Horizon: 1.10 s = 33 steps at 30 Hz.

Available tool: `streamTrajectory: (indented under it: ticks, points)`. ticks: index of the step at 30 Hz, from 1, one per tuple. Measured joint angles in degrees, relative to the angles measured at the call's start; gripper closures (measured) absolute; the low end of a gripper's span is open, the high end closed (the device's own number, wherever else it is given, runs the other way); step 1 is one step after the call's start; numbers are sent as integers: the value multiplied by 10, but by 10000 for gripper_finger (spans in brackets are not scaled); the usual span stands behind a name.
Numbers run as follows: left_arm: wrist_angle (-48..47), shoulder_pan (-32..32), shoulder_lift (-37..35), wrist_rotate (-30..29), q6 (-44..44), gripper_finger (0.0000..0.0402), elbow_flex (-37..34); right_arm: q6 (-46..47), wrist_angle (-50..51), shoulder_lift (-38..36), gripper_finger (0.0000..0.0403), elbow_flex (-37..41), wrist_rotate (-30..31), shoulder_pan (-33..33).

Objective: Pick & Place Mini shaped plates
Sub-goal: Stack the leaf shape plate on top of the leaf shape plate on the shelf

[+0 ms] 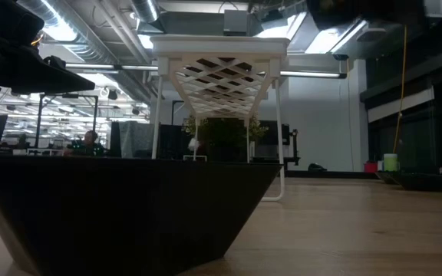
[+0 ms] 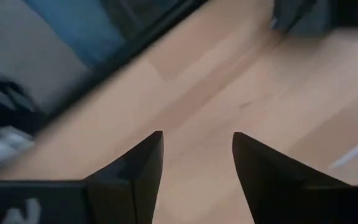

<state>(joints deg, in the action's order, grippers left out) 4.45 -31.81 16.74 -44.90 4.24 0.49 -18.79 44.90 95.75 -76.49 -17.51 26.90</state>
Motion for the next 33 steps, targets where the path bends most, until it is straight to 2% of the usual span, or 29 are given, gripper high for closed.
streamTrajectory:
  ticks: [3,7,12,17,22,24,27,33]
  points:
    - [0,0,0,0,0,258,0,96,19,3,210,0,-71,-26]
    - [0,0,0,0,0,258,0,170,70,3,210,0,-143,-59]
    - [0,0,0,0,0,258,0,244,126,2,210,0,-191,-85]
    - [0,0,0,0,0,258,0,341,171,2,210,0,-141,-95]
    - [0,0,0,0,0,258,0,456,212,-1,210,0,-1,-90]
    - [0,0,0,0,0,258,0,505,221,-8,210,1,36,-90]
    - [0,0,0,0,0,258,0,553,215,-34,210,34,47,-90]
    - [0,0,0,0,0,258,0,670,157,-127,210,178,39,-90]
